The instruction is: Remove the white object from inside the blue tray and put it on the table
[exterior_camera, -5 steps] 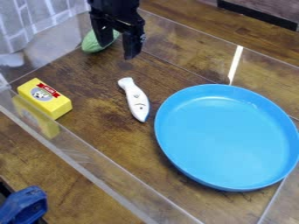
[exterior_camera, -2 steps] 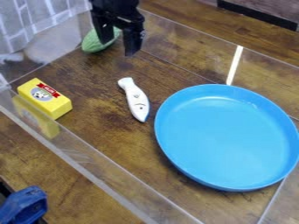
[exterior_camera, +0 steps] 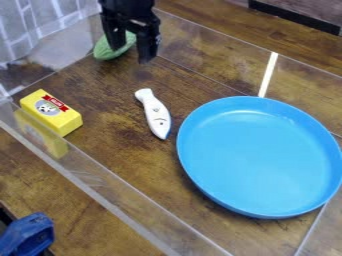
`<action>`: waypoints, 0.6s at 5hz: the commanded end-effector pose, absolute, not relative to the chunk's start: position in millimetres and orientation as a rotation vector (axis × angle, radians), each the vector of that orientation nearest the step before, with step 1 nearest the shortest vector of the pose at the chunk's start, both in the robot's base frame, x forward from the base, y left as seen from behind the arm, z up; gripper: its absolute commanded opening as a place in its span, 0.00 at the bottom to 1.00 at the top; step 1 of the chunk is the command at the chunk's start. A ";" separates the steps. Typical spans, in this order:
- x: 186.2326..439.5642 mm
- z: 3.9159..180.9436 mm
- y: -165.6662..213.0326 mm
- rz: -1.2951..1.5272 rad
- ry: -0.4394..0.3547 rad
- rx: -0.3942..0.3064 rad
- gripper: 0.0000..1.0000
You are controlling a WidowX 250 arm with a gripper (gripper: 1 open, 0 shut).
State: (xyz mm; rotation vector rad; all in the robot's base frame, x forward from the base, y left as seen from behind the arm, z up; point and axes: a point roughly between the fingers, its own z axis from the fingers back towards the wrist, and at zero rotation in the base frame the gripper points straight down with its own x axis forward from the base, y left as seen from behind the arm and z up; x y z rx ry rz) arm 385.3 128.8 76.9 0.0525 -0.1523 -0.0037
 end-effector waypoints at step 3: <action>395.2 93.6 147.7 0.010 -0.187 0.070 1.00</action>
